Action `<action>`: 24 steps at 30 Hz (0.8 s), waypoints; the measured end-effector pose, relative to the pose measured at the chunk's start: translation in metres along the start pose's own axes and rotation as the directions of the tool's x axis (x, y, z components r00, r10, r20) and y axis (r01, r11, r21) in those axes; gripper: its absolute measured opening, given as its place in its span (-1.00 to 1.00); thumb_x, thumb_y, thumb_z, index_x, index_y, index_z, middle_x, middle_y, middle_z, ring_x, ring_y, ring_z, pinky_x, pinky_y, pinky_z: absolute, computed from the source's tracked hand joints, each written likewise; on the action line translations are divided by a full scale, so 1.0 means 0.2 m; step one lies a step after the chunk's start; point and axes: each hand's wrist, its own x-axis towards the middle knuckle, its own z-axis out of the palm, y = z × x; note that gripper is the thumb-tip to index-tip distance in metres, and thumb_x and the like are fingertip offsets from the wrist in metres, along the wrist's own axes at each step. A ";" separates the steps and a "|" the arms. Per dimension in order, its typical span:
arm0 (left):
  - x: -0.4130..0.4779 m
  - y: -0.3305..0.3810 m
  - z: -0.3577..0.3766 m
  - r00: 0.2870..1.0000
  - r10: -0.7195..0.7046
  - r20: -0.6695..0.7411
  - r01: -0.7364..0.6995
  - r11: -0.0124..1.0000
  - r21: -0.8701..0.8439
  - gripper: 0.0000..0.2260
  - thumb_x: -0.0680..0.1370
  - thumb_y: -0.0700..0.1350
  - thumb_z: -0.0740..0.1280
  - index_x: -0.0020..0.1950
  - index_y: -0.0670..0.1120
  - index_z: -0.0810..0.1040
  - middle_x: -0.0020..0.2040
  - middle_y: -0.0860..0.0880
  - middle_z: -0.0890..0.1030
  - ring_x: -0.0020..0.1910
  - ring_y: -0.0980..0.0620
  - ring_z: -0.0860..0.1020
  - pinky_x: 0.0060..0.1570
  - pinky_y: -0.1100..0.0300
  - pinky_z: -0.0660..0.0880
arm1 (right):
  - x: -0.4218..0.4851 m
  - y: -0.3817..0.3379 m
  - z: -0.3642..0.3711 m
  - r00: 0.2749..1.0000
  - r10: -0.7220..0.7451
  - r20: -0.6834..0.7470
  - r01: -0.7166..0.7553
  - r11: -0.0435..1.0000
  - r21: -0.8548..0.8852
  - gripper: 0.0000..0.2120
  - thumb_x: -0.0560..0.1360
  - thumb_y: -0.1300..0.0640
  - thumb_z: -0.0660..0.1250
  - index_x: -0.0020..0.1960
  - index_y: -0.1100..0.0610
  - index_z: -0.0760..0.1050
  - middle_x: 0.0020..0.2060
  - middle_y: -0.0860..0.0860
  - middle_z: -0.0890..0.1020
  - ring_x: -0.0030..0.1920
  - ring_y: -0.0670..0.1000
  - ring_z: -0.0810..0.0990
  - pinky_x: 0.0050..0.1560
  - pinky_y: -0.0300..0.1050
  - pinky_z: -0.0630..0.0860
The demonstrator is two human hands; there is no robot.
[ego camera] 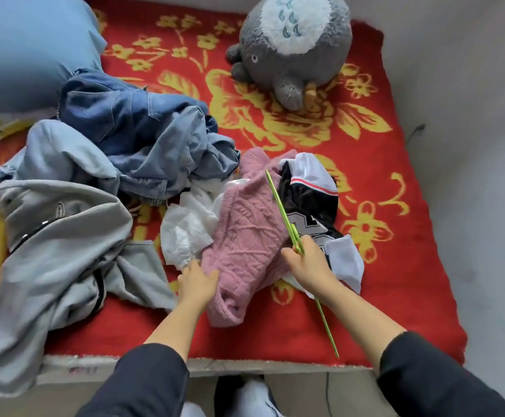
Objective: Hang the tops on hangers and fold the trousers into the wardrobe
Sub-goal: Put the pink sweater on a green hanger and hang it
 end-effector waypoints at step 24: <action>-0.01 0.20 0.20 0.702 0.539 0.466 -0.491 0.840 -0.232 -0.54 0.49 -0.27 0.30 0.39 -0.05 0.46 0.36 0.07 0.42 0.36 0.16 0.33 0.34 0.35 0.19 | 0.36 0.15 0.19 0.991 0.086 0.103 -0.111 0.960 0.257 -0.77 0.36 0.29 0.49 -0.25 0.35 0.44 -0.40 0.17 0.45 -0.30 0.03 0.39 -0.25 0.04 0.40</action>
